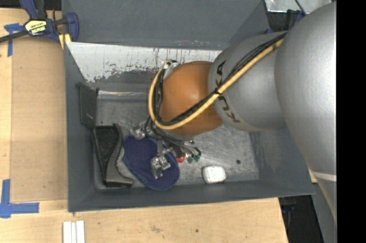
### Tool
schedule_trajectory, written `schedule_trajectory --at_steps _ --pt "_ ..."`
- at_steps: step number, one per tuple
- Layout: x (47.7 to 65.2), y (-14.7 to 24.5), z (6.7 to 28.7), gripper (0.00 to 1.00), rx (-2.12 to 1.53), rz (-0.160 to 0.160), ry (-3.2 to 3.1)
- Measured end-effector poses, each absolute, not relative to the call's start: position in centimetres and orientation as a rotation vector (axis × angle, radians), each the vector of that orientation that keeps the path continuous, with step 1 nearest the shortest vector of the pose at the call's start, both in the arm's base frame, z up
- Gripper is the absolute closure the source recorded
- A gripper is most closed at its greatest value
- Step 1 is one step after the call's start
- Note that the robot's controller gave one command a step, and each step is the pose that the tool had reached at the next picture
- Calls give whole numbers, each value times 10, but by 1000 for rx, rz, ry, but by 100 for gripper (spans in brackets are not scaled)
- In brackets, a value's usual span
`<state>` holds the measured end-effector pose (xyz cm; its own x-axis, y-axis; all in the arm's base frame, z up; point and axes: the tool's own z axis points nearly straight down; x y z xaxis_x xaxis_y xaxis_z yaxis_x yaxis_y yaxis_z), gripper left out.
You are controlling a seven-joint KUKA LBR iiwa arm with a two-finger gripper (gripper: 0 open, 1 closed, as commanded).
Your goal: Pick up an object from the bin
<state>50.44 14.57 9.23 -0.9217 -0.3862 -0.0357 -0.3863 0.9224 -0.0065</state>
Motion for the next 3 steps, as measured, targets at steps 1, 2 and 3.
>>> schedule_trajectory --at_steps 1,2,3 --pt "505 146 92 100 -607 2 3043" --pt "518 144 283 100 -1561 -3 2716" --pt "517 144 280 0 -1561 1 2723"
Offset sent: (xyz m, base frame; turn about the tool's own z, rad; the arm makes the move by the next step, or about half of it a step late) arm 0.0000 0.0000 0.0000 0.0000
